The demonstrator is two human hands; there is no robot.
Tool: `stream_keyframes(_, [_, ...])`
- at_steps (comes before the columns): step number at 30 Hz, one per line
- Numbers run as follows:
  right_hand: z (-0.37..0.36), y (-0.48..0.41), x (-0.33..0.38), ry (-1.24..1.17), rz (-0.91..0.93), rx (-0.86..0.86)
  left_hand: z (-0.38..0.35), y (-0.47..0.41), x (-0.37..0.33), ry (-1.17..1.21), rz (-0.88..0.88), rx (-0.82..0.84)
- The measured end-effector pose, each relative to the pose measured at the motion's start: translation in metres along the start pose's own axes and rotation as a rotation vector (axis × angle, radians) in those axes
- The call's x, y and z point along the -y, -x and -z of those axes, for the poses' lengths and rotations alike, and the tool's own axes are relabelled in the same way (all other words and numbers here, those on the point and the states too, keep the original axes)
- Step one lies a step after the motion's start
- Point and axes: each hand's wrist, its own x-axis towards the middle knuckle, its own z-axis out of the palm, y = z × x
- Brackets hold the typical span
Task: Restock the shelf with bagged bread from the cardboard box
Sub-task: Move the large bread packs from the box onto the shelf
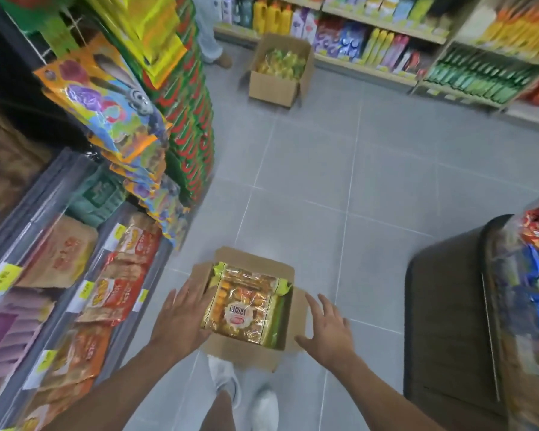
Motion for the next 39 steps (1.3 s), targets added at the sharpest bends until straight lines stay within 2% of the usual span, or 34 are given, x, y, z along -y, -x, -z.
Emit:
stream_keyframes(5, [-0.023,-0.062,0.006,0.025,-0.021,0.049,-0.028,-0.076,0.028,-0.134,-0.033,0.137])
stream_keyframes(11, [-0.074,-0.155,0.002,0.075,0.005,0.1,-0.078,-0.169,0.037,-0.096,0.04,0.228])
stream_keyframes(20, [-0.207,-0.317,-0.024,0.094,0.007,0.077,-0.223,-0.318,0.06,-0.28,0.013,0.226])
stream_keyframes(24, [-0.258,-0.37,-0.03,0.157,0.072,0.058,-0.276,-0.367,0.077,-0.303,0.002,0.226])
stream_keyframes(32, [-0.299,-0.402,-0.033,0.218,0.103,-0.067,-0.319,-0.391,0.101,-0.289,-0.11,0.043])
stream_keyframes(39, [-0.282,-0.387,-0.031,0.24,0.12,-0.032,-0.296,-0.376,0.09,-0.277,-0.068,0.05])
